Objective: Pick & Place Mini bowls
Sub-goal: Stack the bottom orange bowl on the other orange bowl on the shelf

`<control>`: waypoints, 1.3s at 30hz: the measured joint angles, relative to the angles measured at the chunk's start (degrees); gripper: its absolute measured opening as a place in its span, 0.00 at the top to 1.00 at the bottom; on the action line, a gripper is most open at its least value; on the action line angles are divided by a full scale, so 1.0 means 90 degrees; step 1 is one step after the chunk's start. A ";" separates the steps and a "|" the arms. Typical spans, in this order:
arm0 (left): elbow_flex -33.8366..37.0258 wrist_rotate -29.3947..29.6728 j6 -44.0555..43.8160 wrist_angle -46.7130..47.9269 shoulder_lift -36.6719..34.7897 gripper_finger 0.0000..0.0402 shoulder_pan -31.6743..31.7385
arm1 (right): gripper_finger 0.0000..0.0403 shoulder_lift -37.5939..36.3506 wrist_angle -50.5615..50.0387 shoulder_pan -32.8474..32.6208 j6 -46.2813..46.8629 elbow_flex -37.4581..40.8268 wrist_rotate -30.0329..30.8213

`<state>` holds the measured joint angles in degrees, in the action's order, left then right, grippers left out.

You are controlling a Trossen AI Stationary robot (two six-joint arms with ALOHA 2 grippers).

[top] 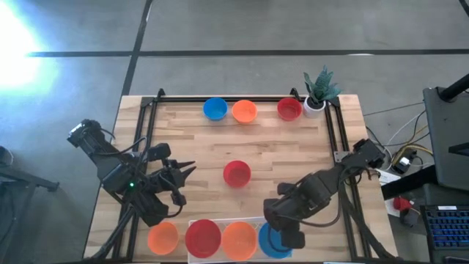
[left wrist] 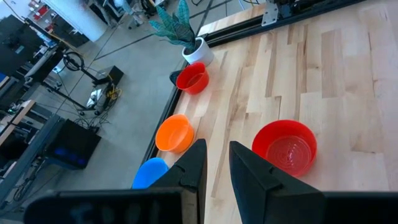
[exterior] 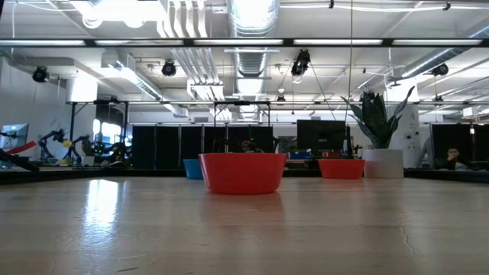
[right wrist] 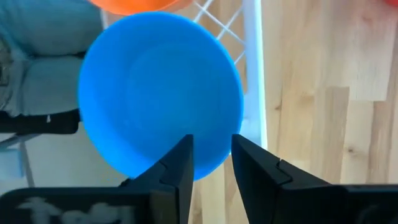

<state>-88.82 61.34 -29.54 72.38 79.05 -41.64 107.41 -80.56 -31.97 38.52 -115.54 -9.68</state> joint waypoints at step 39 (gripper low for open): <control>0.1438 -0.4552 -0.2010 -0.0279 0.0015 0.84 -0.1255 | 0.88 -0.0981 0.0419 -0.0214 -0.1809 -0.0607 0.2434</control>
<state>-75.87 20.38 -47.63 69.87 79.18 -52.94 98.59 -76.79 -33.89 22.24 -121.01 12.23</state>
